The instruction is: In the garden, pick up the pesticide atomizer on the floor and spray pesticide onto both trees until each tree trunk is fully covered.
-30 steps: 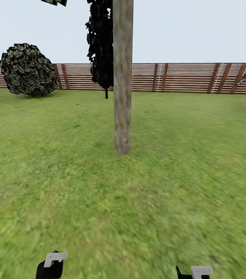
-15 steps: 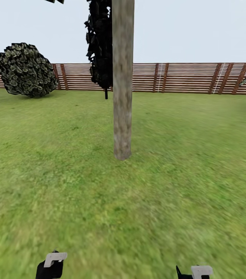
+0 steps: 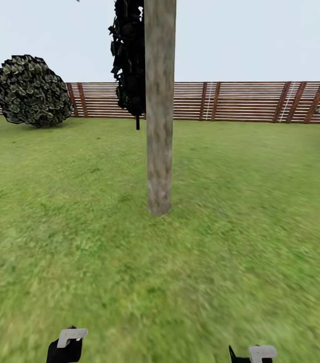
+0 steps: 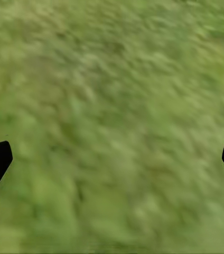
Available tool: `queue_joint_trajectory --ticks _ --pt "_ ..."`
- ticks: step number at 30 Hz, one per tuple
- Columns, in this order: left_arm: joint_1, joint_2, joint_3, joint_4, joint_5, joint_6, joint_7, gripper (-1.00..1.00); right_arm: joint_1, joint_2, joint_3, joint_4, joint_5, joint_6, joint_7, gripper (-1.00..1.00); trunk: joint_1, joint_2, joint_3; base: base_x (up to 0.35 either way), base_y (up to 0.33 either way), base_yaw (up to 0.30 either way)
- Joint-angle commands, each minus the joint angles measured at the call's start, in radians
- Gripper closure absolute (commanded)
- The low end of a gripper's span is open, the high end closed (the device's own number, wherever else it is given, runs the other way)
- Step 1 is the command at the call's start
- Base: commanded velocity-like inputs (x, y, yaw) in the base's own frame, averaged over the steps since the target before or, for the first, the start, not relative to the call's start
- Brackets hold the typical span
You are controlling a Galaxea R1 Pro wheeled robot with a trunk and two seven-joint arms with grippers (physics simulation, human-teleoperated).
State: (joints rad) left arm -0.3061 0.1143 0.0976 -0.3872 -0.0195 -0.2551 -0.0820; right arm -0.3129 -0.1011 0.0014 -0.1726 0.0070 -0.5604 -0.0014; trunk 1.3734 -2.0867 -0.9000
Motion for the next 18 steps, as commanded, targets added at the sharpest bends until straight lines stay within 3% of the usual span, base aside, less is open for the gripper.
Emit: queue_joint_trajectory --ticks 1,18 --pt "-0.001 -0.001 0.008 0.001 -0.002 -0.003 -0.009 1.0 -0.001 0.0 0.0 0.001 0.001 -0.003 0.0 -1.0 0.0 0.0 -0.001 0.338 0.0 0.0" --pt "-0.001 0.002 0.017 0.0 0.0 -0.003 -0.008 1.0 0.0 0.0 0.0 0.001 0.001 -0.003 0.002 -1.0 0.0 0.0 0.007 0.338 0.0 0.0"
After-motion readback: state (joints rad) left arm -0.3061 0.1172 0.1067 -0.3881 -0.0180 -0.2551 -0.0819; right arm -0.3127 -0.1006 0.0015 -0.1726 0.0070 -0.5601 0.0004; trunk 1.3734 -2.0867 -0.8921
